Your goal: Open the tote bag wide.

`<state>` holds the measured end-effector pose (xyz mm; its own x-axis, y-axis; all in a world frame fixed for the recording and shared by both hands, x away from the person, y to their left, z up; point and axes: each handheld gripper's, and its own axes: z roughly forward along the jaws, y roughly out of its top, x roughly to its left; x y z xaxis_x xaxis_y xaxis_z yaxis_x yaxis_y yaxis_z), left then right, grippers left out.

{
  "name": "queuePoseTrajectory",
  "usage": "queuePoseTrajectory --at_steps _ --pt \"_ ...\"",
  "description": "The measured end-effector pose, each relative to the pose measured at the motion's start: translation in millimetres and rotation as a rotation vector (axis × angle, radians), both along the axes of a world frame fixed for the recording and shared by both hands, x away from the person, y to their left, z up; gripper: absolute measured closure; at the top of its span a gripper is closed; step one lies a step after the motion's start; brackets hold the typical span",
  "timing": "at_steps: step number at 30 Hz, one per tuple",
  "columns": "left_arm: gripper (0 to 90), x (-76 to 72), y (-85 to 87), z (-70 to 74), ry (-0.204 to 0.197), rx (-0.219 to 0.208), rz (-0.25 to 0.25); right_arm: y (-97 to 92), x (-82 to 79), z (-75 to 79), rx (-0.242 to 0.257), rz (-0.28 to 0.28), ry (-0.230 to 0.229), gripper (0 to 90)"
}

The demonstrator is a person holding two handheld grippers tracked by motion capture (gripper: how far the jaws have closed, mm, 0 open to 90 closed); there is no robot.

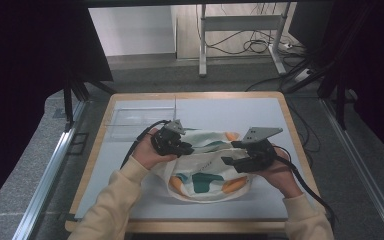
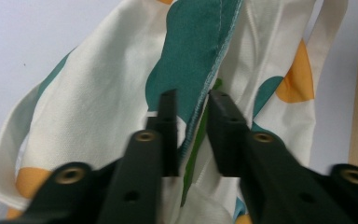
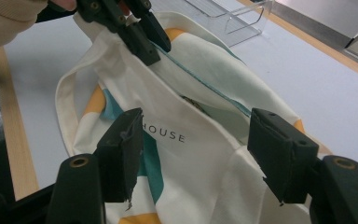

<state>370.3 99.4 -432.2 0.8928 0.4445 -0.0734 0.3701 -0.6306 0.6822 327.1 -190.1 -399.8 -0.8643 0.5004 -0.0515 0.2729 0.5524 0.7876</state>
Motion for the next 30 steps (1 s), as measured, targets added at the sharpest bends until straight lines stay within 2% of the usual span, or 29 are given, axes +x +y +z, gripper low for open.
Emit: queuePoseTrajectory --at_steps 3,8,9,13,16,18,19,22,23,25,26,27,30 --pt "84.4 -0.2 1.5 0.4 -0.001 -0.007 -0.003 4.5 -0.5 1.4 -0.005 0.016 -0.005 37.1" --pt "84.9 0.1 1.7 0.1 0.004 -0.007 -0.002 21.6 2.8 4.0 -0.023 0.064 -0.012 38.7" --pt "84.9 -0.3 1.7 0.2 0.004 -0.008 0.001 34.8 8.0 3.2 -0.045 0.082 -0.002 39.9" --pt "85.1 -0.6 2.5 0.1 0.004 -0.01 -0.002 53.9 17.3 -4.0 -0.063 0.12 0.017 41.9" --pt "85.2 0.2 3.1 -1.4 0.013 -0.018 -0.002 58.7 20.4 -8.6 -0.077 0.139 0.028 43.9" --pt "85.2 0.4 3.5 -1.7 0.016 -0.02 -0.001 60.8 23.6 -14.3 -0.118 0.133 0.049 46.9" --pt "85.2 0.3 3.5 -1.7 0.017 -0.02 0.0 60.8 23.6 -14.3 -0.118 0.133 0.049 46.9" --pt "85.2 -0.4 2.4 -1.6 0.013 -0.015 0.0 61.4 25.2 -18.0 -0.142 0.14 0.06 54.1" --pt "85.2 -0.6 2.0 -1.9 0.012 -0.018 0.001 62.8 25.7 -21.1 -0.169 0.17 0.081 62.3" --pt "85.3 -0.3 2.1 -1.8 0.009 -0.009 -0.003 63.6 25.4 -22.7 -0.182 0.177 0.097 65.4" --pt "85.4 -0.9 1.4 -2.2 0.013 -0.02 0.005 64.2 26.1 -25.4 -0.207 0.185 0.113 73.6" --pt "85.4 -0.9 1.6 -2.1 0.012 -0.017 0.004 64.2 26.1 -25.4 -0.207 0.185 0.113 73.6" --pt "85.6 -1.7 1.9 -1.8 0.011 -0.013 0.01 63.7 25.5 -26.8 -0.219 0.2 0.132 84.7"
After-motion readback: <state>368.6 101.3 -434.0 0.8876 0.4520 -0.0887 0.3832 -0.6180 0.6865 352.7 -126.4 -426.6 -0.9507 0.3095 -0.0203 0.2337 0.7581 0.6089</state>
